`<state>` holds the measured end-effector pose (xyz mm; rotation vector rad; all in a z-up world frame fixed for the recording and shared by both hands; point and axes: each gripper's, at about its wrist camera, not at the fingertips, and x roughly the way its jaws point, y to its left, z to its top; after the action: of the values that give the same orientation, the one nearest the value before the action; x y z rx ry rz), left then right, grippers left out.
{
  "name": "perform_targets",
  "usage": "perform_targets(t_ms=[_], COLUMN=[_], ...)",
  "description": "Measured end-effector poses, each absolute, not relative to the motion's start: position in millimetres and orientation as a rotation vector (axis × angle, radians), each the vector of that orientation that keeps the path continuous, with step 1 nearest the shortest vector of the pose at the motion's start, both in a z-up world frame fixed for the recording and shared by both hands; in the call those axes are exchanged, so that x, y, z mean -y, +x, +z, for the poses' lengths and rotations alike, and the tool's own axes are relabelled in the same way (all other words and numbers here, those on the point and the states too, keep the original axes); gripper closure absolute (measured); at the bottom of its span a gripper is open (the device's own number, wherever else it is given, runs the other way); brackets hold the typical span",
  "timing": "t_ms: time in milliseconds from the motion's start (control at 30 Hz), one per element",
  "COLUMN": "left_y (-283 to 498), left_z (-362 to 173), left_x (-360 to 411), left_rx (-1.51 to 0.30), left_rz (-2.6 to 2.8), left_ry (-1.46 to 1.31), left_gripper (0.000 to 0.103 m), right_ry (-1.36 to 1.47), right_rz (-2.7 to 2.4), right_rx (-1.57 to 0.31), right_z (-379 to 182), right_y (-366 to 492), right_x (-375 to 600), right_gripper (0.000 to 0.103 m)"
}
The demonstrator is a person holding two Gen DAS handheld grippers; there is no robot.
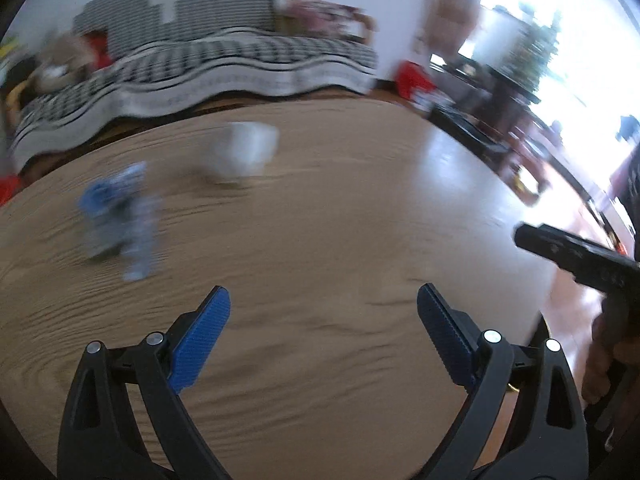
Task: Collect trash
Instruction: 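Swing both open tools back over the table, then grasp the blue foil wrapper with the left tool while the right tool grasps the blister pack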
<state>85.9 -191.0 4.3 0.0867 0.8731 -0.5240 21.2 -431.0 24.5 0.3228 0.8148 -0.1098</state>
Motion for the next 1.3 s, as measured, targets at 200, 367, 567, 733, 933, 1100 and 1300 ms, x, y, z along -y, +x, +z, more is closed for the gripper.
perform_targets(t_ms=[200, 367, 567, 733, 933, 1100, 1300], left_y=[122, 136, 152, 165, 184, 203, 228], left_z=[5, -2, -10, -16, -18, -11, -6], left_x=[85, 25, -13, -27, -28, -3, 40], left_rx=[-0.858, -0.880, -0.889, -0.893, -0.897, -0.862, -0.819], left_rz=[-0.328, -0.240, -0.174, -0.146, -0.145, -0.177, -0.241], left_ry=[-0.015, -0.086, -0.104, -0.101, -0.129, -0.091, 0.002], left_gripper=[0.011, 0.011, 0.011, 0.011, 0.011, 0.011, 0.011], right_ry=[0.263, 0.221, 0.179, 0.133, 0.132, 0.136, 0.150], right_rz=[0.030, 0.114, 0.192, 0.228, 0.240, 0.268, 0.286], right_rx=[-0.842, -0.875, -0.898, -0.902, -0.924, -0.927, -0.919], right_z=[18, 1, -18, -29, -45, -49, -38], right_y=[79, 121, 164, 190, 211, 218, 204], right_x=[341, 280, 219, 183, 173, 176, 200], right_gripper=[0.026, 0.026, 0.027, 0.032, 0.044, 0.072, 0.073])
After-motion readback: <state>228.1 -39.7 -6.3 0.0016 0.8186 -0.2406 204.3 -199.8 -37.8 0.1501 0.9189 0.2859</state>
